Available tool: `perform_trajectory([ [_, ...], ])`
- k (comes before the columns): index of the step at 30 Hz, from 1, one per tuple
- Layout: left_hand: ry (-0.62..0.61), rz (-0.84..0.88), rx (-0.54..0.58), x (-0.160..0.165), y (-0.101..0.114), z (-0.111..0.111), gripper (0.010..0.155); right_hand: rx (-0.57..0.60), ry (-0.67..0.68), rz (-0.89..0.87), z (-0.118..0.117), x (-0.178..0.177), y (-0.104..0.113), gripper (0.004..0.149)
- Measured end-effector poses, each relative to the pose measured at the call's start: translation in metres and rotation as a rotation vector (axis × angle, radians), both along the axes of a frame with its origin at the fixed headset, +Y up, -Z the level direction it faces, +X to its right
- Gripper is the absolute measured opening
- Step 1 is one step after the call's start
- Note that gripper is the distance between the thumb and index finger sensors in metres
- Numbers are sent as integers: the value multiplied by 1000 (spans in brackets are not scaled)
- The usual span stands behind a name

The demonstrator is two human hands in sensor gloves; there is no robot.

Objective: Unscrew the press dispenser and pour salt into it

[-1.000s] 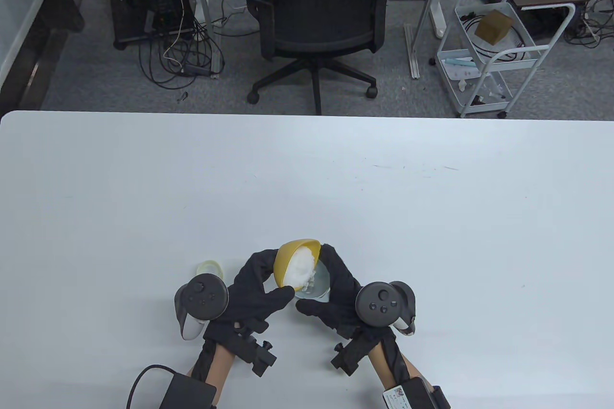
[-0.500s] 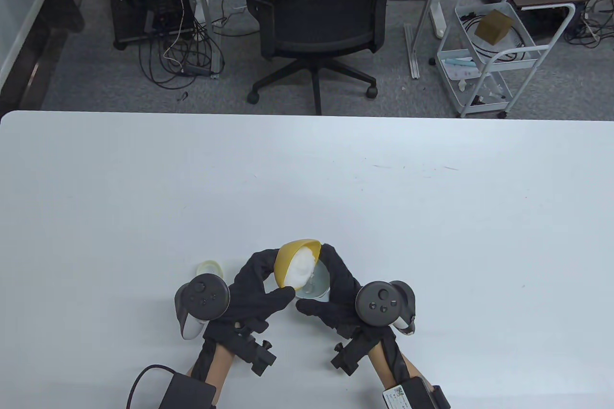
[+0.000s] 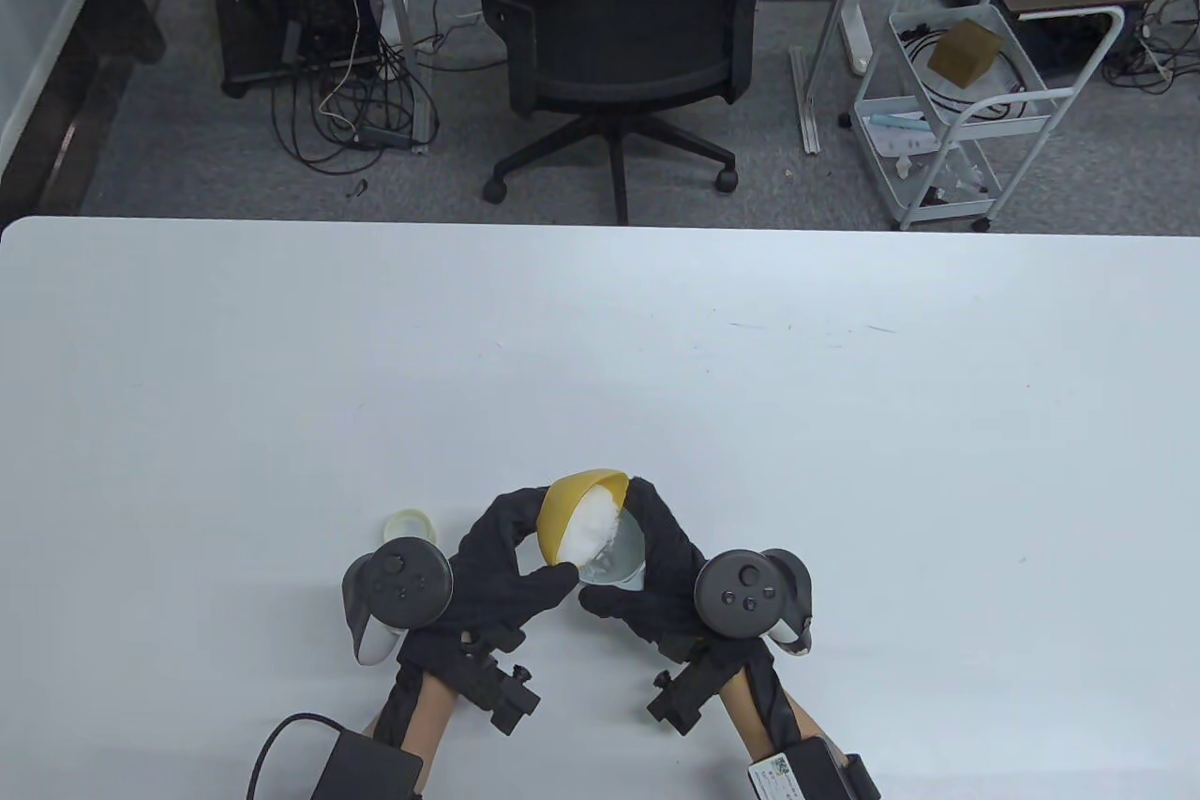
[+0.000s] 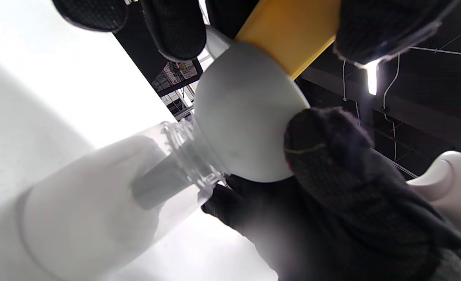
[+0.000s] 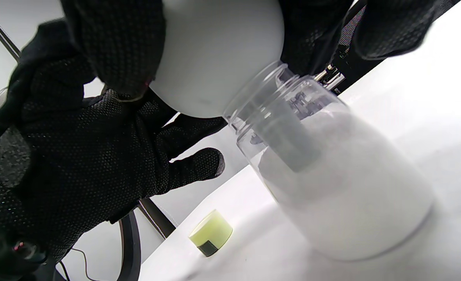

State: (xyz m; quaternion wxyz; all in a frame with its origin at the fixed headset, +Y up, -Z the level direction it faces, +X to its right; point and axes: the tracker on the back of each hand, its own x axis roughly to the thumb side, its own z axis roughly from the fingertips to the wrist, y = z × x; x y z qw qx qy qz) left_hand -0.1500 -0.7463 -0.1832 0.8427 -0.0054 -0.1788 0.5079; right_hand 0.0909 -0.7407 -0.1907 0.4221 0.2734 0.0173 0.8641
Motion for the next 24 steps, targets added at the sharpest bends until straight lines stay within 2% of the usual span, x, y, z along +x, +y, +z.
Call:
perform_trajectory([
  [24,2,-16,9,1,1,1,85,-3,1,0,0,0,0,109],
])
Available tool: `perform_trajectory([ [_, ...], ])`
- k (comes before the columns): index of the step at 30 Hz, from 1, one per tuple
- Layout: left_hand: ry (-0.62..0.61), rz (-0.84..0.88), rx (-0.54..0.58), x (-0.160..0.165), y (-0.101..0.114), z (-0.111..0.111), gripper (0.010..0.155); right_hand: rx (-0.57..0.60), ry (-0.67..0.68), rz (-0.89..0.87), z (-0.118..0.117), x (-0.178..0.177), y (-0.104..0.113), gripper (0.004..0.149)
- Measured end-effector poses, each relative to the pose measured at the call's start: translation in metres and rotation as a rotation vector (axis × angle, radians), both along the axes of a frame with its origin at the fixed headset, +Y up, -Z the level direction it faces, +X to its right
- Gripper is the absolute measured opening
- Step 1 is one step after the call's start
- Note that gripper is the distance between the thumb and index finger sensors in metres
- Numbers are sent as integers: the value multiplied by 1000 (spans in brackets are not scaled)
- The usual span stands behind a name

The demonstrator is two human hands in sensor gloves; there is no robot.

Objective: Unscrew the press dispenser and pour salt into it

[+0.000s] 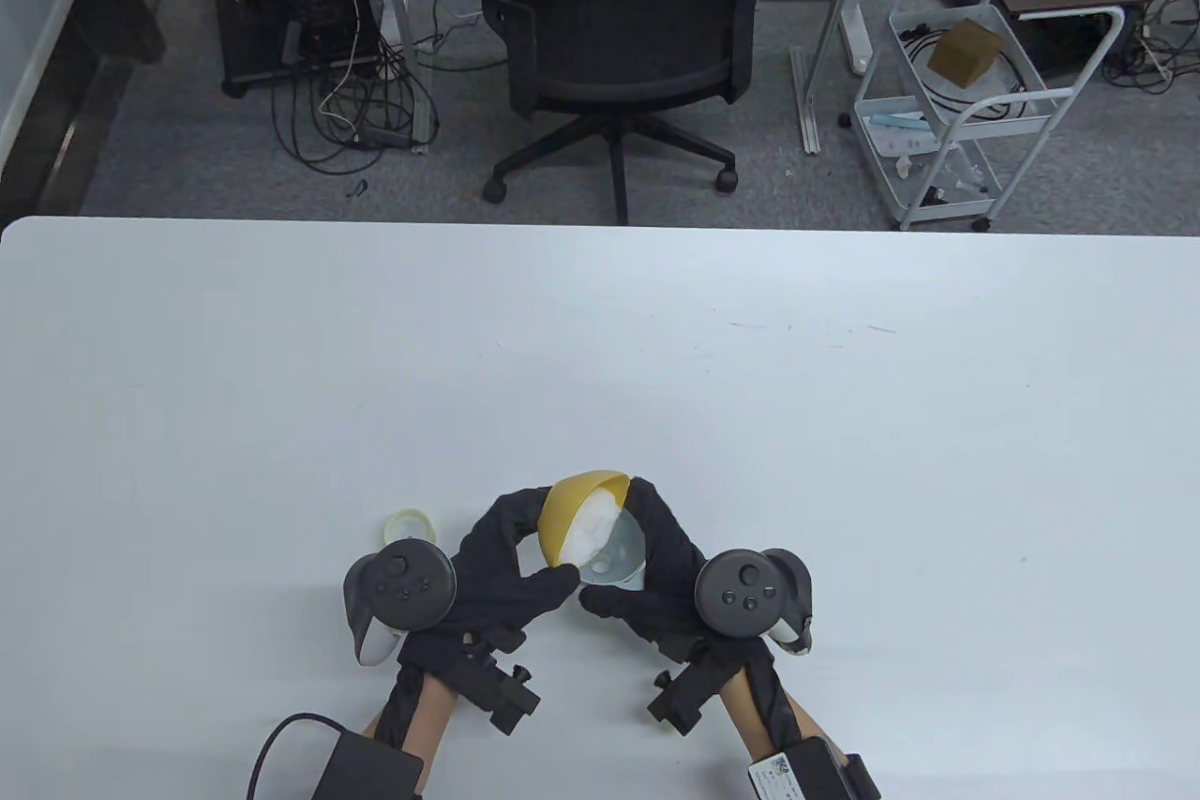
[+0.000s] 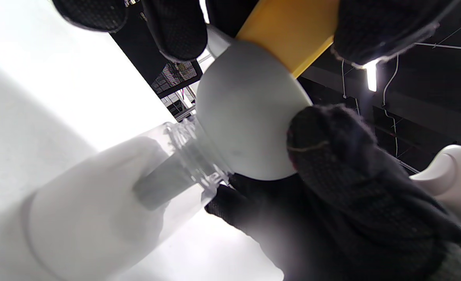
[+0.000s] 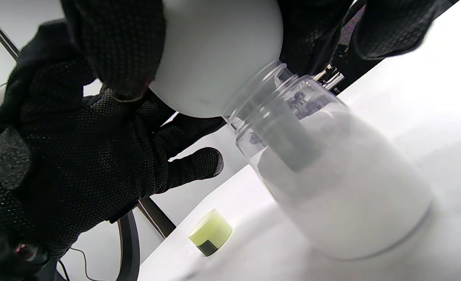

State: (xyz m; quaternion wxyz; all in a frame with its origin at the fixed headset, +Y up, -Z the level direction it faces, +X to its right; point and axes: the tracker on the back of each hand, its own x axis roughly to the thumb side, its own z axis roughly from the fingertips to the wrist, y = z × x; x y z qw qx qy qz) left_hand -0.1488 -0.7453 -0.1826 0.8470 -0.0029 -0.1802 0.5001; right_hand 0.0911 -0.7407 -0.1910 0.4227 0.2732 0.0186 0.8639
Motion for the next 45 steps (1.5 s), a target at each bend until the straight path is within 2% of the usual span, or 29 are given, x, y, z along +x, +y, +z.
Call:
perform_trajectory([
  [45,3,-21,16,1,1,0,85,-6,-2,0,-1,0,-1,109],
])
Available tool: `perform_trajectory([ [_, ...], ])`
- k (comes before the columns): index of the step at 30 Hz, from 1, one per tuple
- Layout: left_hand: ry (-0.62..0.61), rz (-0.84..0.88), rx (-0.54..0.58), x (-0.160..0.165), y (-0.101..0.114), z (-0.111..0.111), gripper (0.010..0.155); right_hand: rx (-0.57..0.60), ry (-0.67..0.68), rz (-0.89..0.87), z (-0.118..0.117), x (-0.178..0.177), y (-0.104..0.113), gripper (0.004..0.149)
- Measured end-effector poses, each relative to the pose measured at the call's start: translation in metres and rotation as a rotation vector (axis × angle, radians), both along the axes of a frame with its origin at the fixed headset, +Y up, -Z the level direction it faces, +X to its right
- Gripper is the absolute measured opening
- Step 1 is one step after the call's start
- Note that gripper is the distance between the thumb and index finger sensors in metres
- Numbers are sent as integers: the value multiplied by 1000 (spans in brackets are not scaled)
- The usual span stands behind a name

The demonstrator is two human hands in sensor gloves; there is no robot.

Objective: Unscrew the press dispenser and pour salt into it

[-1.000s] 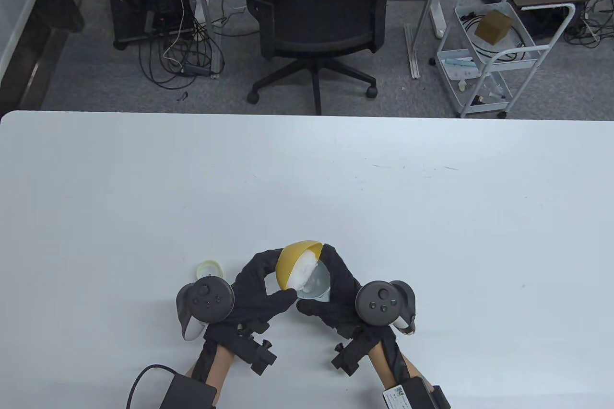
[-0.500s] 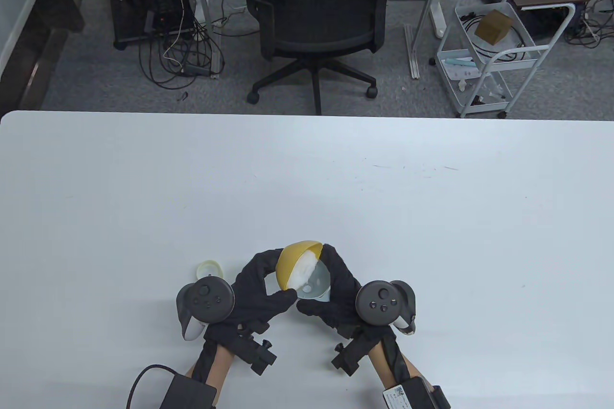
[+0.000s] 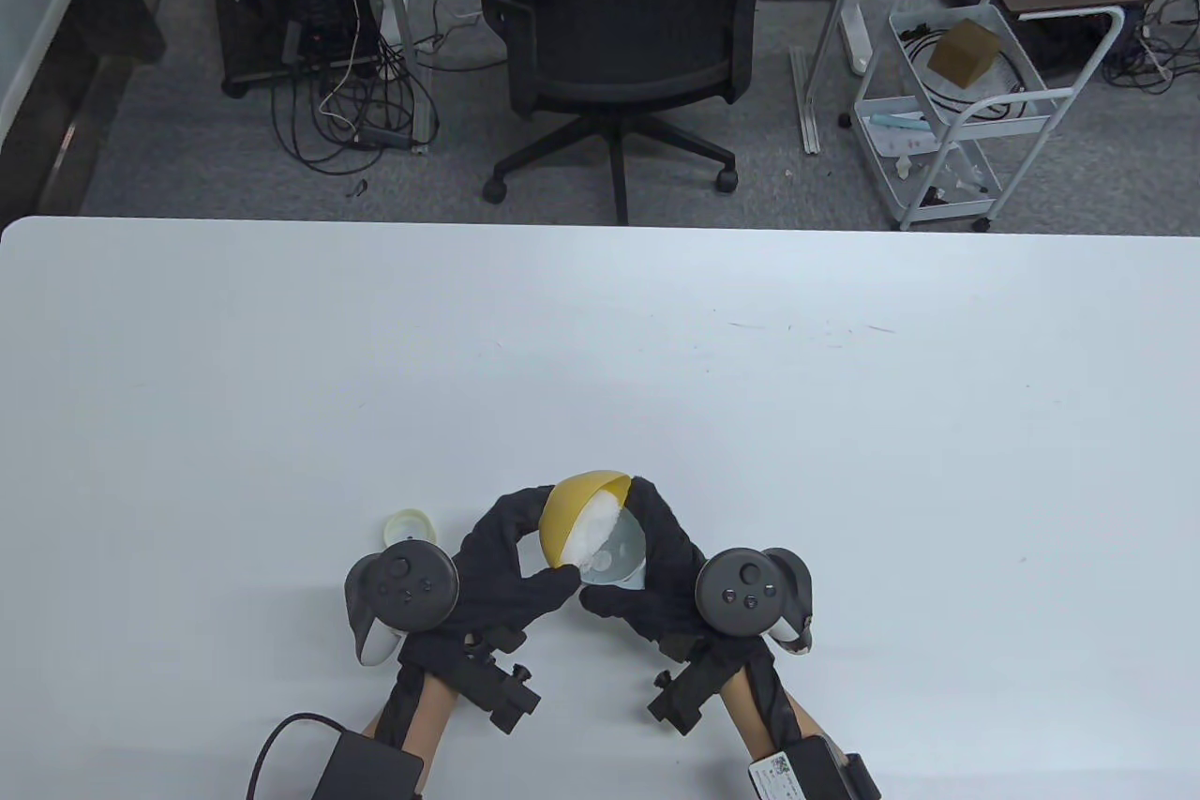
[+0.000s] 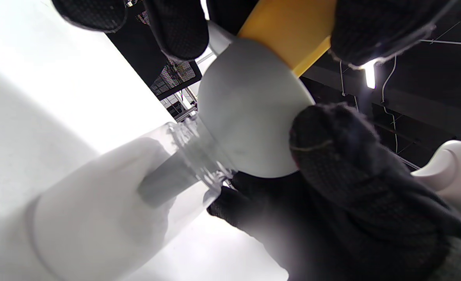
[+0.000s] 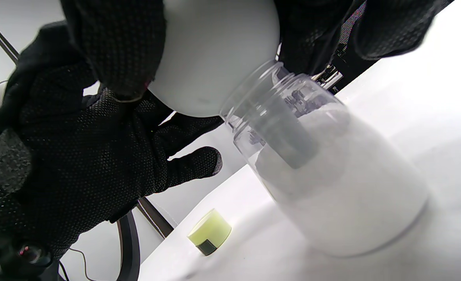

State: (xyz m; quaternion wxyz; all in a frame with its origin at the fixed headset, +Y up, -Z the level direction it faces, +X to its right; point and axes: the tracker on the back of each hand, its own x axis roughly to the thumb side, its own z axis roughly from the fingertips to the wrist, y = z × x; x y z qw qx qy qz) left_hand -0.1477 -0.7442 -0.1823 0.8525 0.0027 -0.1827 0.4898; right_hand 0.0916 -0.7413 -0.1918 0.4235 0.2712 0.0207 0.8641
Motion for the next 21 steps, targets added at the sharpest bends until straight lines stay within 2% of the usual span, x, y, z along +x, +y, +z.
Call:
perform_trajectory([
  [21,3,-24,15,1,2,1,85,2,-1,2,0,0,0,110],
])
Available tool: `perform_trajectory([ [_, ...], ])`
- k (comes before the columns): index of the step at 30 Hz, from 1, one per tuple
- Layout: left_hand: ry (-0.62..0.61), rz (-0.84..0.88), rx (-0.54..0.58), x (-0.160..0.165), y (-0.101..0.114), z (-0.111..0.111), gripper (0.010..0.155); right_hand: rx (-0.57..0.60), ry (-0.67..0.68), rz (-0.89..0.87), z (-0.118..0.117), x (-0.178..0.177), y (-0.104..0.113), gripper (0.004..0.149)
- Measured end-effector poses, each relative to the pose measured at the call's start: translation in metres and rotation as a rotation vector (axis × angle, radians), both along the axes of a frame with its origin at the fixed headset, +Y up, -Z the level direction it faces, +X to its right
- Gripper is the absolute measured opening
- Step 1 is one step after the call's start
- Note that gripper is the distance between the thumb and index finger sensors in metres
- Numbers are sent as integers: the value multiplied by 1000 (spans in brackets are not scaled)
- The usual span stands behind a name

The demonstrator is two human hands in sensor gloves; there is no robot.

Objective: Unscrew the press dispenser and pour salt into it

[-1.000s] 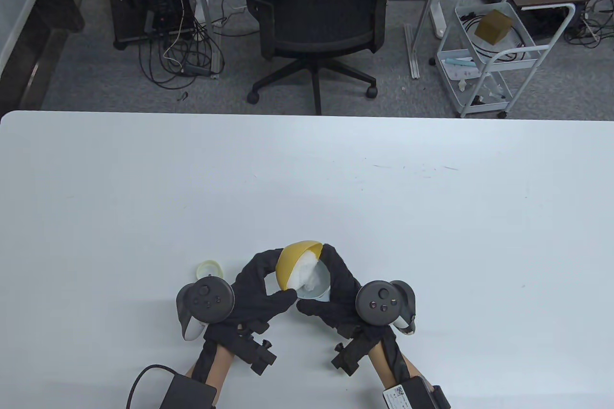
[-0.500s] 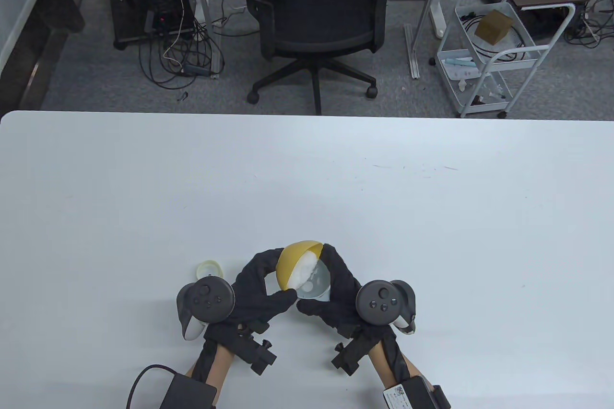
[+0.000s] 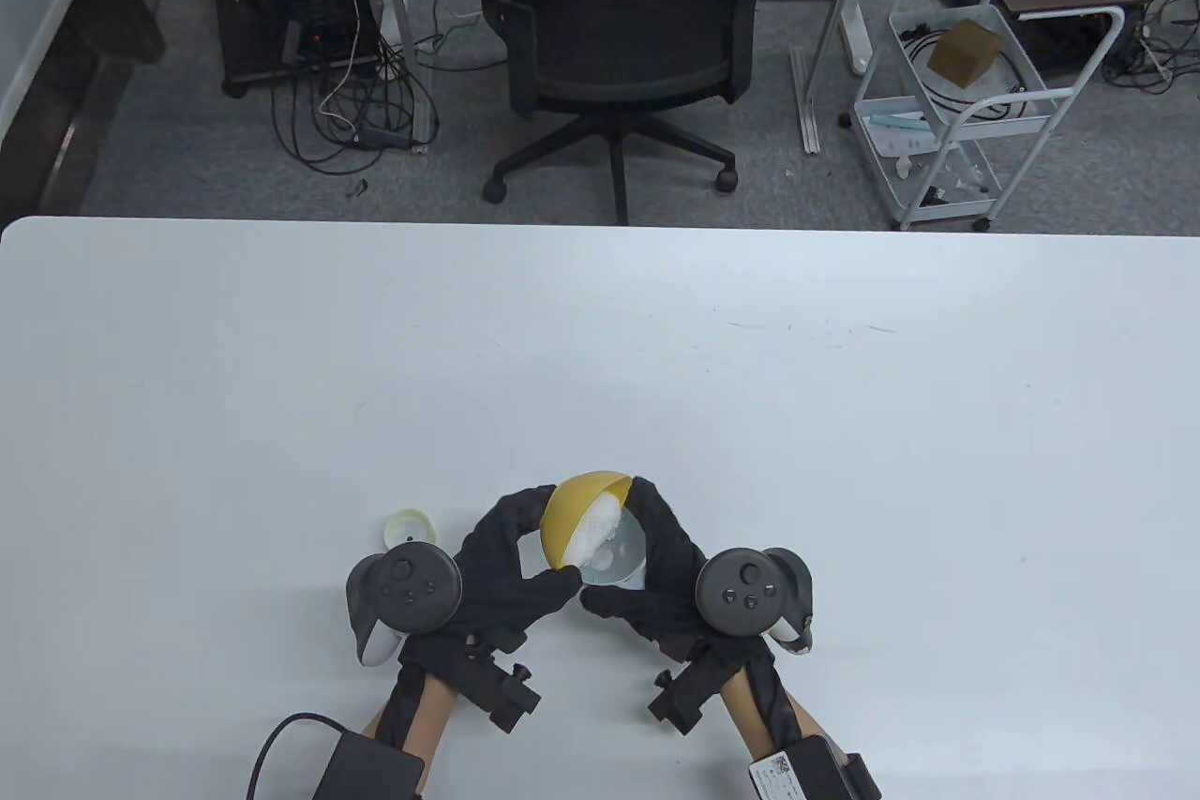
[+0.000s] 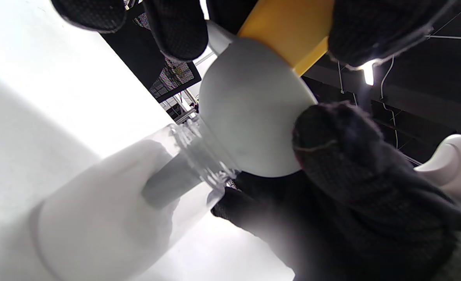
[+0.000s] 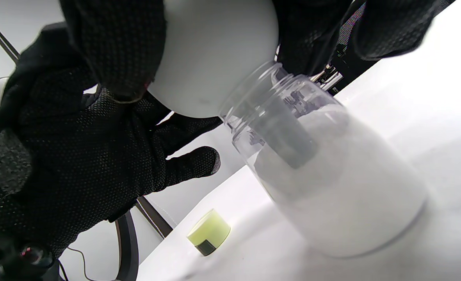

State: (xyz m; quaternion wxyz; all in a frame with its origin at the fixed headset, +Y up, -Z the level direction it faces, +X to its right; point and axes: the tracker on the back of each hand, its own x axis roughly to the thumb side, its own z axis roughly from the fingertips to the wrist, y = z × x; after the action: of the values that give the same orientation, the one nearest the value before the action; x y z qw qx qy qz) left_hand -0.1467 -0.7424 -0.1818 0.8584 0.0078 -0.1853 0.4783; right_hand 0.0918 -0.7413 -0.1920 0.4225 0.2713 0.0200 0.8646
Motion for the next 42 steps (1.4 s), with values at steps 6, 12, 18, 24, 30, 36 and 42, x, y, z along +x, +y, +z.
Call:
perform_trajectory([
  [6,1,-6,3,0,0,0,85,0,0,0,0,0,0,110],
  [12,1,-6,6,1,1,0,85,0,0,0,0,0,0,110],
  [18,2,-9,8,1,1,0,85,0,0,0,0,0,0,110],
  [24,4,-23,16,1,2,1,85,0,0,0,0,0,0,110],
  [30,5,-24,17,1,2,1,84,2,-1,6,0,0,0,110],
  [36,7,-33,27,1,3,1,85,2,-1,6,0,0,0,110],
  [42,8,-37,29,2,3,2,85,2,-1,6,0,0,0,110],
])
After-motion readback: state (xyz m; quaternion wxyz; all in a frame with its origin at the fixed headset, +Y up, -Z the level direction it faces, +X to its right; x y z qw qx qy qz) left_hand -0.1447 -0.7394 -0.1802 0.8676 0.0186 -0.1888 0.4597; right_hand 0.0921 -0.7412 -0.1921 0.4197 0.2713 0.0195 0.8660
